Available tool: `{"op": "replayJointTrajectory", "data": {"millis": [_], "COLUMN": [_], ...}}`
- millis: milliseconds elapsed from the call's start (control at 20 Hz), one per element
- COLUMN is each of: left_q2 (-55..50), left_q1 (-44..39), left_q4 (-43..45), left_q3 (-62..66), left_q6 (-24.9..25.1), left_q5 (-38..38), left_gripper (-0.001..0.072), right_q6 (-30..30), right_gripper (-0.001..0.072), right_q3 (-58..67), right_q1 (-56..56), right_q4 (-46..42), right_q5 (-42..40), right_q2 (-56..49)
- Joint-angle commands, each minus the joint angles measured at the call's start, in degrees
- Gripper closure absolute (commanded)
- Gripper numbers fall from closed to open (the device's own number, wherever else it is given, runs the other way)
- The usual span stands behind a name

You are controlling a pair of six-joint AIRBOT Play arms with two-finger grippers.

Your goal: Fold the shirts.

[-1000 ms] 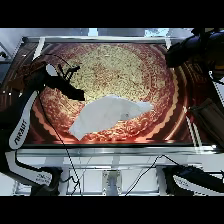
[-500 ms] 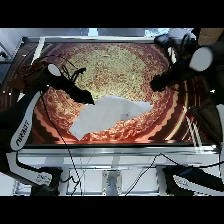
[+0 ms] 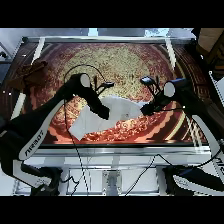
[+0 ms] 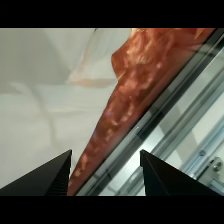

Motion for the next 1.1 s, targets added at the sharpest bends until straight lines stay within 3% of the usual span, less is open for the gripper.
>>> {"op": "replayJointTrajectory", "data": {"millis": [0, 200, 400, 700, 900, 1050], "left_q2": [-0.50, -1.53, -3.15, -4.79, -4.81, -4.81], "left_q1": [-4.26, -5.53, -6.64, -6.86, -6.86, -6.86], "left_q4": [5.44, 5.38, 3.67, 3.61, 8.39, 15.23], "left_q3": [-0.90, -4.87, -8.57, -8.76, -8.76, -8.76], "left_q6": [-1.46, -1.49, -1.46, -1.49, -1.97, -5.27], "left_q5": [1.57, 3.06, 8.04, 16.83, 21.57, 22.03], "left_gripper": [0.0248, 0.0248, 0.0200, 0.0202, 0.0202, 0.0224], "right_q6": [-0.09, -0.46, -0.55, -0.52, -0.50, -0.50], "right_gripper": [0.0423, 0.0423, 0.0423, 0.0423, 0.0424, 0.0424], "right_q3": [-3.08, -3.08, -3.08, -3.08, -3.08, -3.08], "right_q1": [-0.02, -0.02, -0.02, 0.00, 0.00, 0.00], "right_q4": [0.26, -0.20, -0.22, -0.15, -0.13, -0.13], "right_q5": [-4.37, -6.62, -8.70, -8.98, -9.01, -9.05], "right_q2": [0.02, 0.02, 0.02, 0.02, 0.02, 0.02]}}
